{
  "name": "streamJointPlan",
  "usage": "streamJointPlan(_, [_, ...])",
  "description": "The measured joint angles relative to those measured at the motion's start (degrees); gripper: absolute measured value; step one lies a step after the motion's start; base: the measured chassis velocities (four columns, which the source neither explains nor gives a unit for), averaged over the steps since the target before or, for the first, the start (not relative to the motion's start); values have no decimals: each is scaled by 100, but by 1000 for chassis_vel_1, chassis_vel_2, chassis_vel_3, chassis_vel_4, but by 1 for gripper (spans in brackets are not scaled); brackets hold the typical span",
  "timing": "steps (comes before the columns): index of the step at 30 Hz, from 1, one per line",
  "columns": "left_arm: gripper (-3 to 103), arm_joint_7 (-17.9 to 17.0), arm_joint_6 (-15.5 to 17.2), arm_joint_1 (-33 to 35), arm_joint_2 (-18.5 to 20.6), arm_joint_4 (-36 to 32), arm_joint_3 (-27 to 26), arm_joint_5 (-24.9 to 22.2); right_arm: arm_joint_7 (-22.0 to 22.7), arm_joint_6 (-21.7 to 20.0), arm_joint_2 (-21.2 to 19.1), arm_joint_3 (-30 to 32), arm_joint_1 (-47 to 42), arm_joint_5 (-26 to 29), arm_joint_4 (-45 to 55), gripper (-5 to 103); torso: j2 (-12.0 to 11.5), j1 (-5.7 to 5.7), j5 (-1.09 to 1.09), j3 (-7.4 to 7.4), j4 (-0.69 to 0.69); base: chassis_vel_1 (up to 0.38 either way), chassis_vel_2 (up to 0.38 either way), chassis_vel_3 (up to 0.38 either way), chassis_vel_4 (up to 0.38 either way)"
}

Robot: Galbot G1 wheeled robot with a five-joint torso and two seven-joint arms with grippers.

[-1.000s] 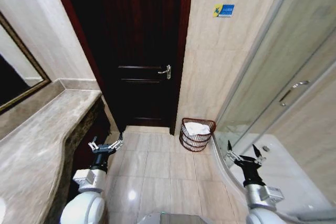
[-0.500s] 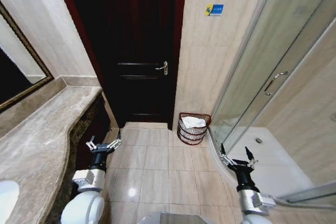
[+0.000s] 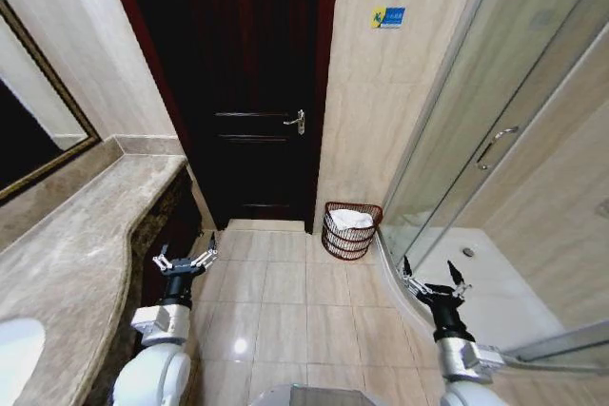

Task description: Discard the used towel into the hamper.

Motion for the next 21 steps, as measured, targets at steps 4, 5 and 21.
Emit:
streamJointPlan(4, [100,0,27,-6,-38,3,37,41,1,70,-21,-6,-55,23,-25,100,-3,3,1,1,0,229,-255,-210,213])
streamJointPlan(5, [100,0,21,7,-60,9,41,66,1,119,-29,-13,-106,25,-26,100,-2,-1,1,-1,-2,203,-253,-219,209])
streamJointPlan(21, [100,-40,-223,-40,-71,120,61,62,19,276,-65,-162,-113,-17,25,100,-1,-3,1,-2,0,227,-177,-188,210])
